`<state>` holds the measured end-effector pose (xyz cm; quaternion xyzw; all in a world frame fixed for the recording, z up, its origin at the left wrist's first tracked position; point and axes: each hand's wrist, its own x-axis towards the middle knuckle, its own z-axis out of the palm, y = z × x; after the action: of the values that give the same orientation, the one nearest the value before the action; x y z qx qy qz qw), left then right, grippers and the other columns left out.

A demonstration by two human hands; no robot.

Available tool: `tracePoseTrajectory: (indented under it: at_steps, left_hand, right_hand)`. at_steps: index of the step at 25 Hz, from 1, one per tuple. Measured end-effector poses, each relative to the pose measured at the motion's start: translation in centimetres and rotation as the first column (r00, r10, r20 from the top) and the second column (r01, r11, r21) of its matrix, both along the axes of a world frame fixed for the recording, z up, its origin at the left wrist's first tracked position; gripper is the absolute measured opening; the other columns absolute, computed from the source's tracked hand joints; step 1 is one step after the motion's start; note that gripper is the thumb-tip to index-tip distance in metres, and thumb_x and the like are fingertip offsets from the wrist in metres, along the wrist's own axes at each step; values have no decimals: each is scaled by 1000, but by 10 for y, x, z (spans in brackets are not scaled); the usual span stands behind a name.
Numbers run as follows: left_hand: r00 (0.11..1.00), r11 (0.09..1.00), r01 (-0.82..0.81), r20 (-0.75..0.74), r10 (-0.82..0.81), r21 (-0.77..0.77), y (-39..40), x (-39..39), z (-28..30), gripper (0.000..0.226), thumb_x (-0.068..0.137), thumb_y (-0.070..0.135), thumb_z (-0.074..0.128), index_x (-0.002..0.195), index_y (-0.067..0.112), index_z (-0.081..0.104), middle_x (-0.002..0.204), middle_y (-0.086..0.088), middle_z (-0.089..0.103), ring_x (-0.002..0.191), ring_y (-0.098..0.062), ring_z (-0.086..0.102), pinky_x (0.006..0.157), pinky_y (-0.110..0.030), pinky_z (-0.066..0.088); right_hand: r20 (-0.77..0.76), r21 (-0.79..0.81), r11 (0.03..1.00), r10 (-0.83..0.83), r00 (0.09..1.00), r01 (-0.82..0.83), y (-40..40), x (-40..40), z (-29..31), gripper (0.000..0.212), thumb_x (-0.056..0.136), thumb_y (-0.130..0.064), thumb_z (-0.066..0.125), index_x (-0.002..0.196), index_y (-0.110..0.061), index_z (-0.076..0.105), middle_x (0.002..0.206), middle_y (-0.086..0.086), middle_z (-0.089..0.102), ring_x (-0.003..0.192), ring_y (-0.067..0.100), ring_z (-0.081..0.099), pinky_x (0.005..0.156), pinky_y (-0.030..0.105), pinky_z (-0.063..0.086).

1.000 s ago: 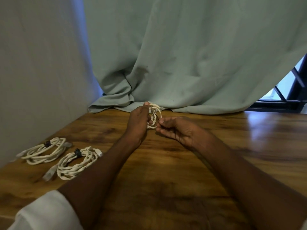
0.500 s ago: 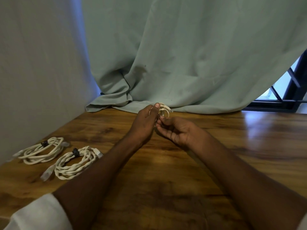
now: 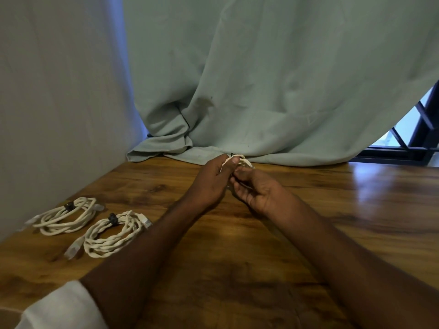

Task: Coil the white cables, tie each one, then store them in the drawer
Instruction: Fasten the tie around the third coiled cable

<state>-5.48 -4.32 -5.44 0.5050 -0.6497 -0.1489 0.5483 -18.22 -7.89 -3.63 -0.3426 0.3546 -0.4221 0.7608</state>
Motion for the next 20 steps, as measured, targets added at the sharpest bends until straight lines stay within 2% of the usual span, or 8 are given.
tracePoseTrajectory:
  at_steps: [3,7,10,12,16,17,20]
  left_hand:
    - [1000,1000,6,-24,-6,-19,3,1,3,41,112,42,44,94,17,72,86,1,76,82,-9,71,73,-25,53]
    - [990,998,-67,-122,64,-20,8,-1,7,62,113,50,32,74,15,66,67,-1,68,65,-10,63,61,-27,48]
    - [980,989,-139,-152,130,-54,7,-10,9,56,114,41,35,71,18,62,61,3,63,59,-7,58,56,-26,44]
    - [978,989,-147,-151,143,-16,4,-13,8,49,114,38,37,79,15,63,66,4,63,61,-6,58,57,-25,46]
    - [918,991,-107,-375,131,85,-3,-5,7,40,109,42,45,97,7,59,85,-14,64,78,-19,63,74,-46,56]
    - [900,992,-75,-421,113,105,-4,-4,8,37,109,39,46,95,8,60,85,-16,64,78,-21,63,73,-44,56]
    - [859,980,22,-506,84,199,-2,-7,13,29,108,33,50,88,15,63,79,-7,66,71,-19,64,70,-35,53]
  right_hand:
    - [140,87,996,6,990,-19,10,7,0,17,100,3,58,102,-8,71,90,10,70,76,14,62,71,25,53]
    - [216,158,986,19,976,-54,22,12,2,12,98,0,60,99,-6,70,74,9,73,71,12,60,70,25,49]
    - [238,198,980,-16,971,-33,24,16,1,10,97,-1,61,95,-6,70,67,6,70,66,10,57,67,24,48]
    - [228,219,976,-42,973,-10,25,16,1,9,97,-1,63,98,-7,70,67,5,69,64,10,56,67,25,49]
    - [207,193,981,-22,978,-18,31,15,2,9,98,-3,63,97,-9,70,69,4,70,65,8,56,64,23,45]
    - [197,185,983,-19,980,-18,33,16,3,10,99,-3,62,96,-9,69,72,3,69,65,8,56,63,22,44]
    - [160,133,991,-15,987,-7,34,19,3,16,102,-5,58,92,-12,69,66,1,67,62,7,54,58,22,41]
